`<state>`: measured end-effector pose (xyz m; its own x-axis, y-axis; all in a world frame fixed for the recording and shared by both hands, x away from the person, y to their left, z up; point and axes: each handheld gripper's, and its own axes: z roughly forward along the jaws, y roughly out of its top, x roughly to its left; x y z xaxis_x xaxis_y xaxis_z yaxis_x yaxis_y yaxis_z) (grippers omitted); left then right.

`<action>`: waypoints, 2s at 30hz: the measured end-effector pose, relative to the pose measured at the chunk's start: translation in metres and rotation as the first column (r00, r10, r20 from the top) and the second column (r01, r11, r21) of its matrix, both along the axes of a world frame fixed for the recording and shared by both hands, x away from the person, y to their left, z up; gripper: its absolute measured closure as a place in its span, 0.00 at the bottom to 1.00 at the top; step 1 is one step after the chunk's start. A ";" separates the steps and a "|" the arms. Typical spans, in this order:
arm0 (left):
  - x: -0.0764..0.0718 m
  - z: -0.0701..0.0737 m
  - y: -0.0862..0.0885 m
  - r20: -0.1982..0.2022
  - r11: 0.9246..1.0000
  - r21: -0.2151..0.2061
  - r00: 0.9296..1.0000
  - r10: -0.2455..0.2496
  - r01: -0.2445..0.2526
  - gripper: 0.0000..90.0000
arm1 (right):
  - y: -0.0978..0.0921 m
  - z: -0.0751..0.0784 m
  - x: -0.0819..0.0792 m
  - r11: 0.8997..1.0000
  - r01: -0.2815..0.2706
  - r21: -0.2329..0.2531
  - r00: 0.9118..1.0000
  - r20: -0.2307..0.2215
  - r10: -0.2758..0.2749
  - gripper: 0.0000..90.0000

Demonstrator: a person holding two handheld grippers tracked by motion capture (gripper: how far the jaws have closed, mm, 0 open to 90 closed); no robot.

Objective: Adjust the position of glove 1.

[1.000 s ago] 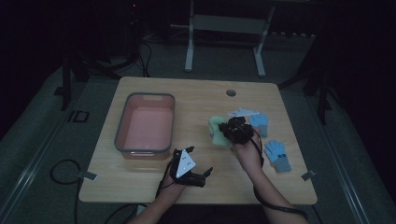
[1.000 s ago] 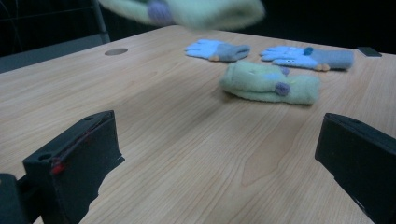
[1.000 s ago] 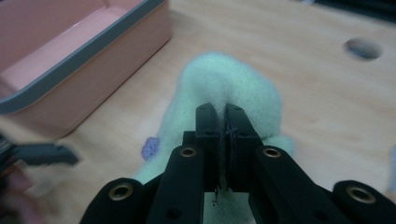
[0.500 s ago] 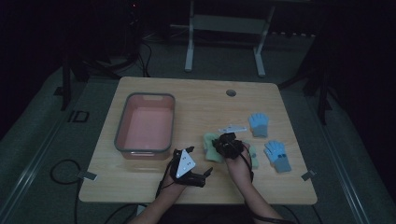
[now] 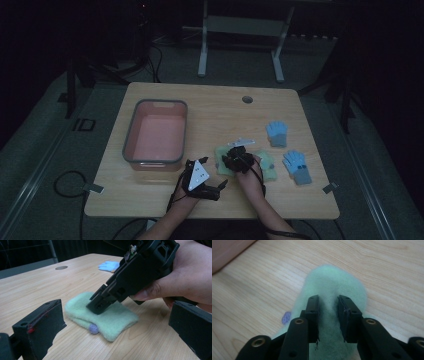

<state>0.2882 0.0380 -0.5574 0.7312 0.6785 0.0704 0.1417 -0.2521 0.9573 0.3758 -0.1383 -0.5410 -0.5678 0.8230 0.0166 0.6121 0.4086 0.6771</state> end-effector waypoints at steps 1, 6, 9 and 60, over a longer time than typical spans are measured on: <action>0.000 0.000 0.000 0.000 1.000 0.000 1.000 0.000 0.000 0.00 | 0.000 0.000 0.000 1.000 -0.008 -0.007 1.000 0.009 0.008 0.76; 0.000 0.000 0.000 0.000 1.000 0.000 1.000 0.000 0.000 0.00 | -0.005 0.005 0.003 0.999 -0.045 0.030 0.999 -0.023 0.045 0.67; 0.000 0.000 0.000 0.000 1.000 -0.001 1.000 -0.001 0.001 0.00 | -0.012 0.012 0.004 0.996 -0.086 0.032 0.996 0.004 0.085 0.66; -0.001 0.000 0.001 0.009 1.000 -0.001 1.000 -0.002 0.002 0.00 | -0.145 0.002 -0.006 0.983 -0.174 -0.060 0.985 -0.004 0.174 0.83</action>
